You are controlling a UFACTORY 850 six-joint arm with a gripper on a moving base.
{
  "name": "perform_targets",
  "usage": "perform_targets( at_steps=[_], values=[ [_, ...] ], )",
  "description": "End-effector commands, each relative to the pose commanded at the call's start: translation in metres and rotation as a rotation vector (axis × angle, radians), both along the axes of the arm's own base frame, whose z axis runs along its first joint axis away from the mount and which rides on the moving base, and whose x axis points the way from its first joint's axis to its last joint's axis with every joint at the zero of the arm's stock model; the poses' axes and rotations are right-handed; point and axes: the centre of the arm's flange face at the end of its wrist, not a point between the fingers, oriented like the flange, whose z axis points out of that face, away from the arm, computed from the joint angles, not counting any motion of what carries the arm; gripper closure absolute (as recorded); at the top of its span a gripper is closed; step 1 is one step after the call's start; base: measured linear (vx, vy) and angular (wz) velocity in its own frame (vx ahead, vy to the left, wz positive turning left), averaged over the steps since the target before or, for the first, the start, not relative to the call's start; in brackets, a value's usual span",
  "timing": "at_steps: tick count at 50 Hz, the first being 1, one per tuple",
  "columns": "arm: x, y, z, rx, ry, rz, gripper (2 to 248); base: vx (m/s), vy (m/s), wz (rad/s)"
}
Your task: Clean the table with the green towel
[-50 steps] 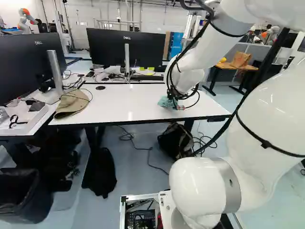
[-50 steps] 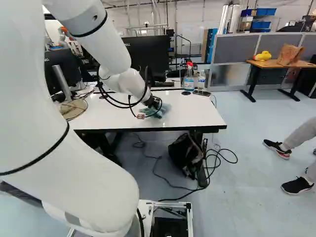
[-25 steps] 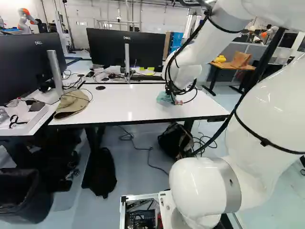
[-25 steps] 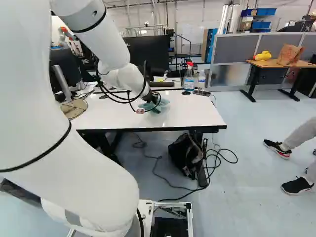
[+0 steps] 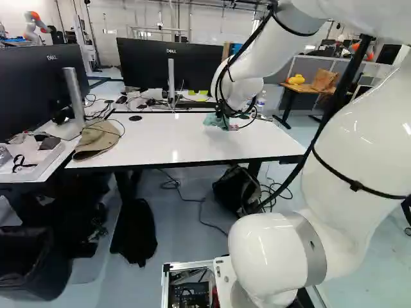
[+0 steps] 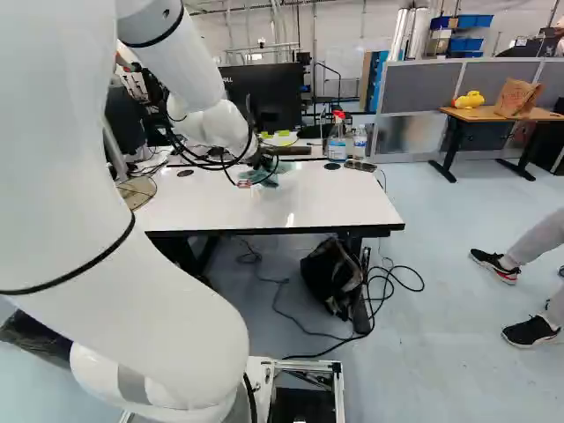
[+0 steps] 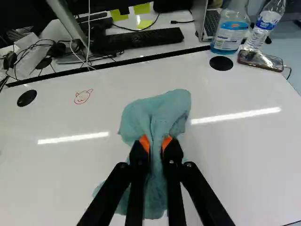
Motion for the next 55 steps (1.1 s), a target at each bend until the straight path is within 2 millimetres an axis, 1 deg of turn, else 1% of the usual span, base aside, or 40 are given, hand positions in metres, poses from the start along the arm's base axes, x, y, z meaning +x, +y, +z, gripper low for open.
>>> perform_targets(
  at_steps=[5, 55],
  values=[
    [0.006, 0.007, 0.006, 0.000, -0.012, 0.014, 203, 0.000, 0.000, 0.000],
    [0.073, 0.081, 0.005, 0.002, -0.022, 0.149, 203, 0.000, 0.000, 0.000]
  ],
)
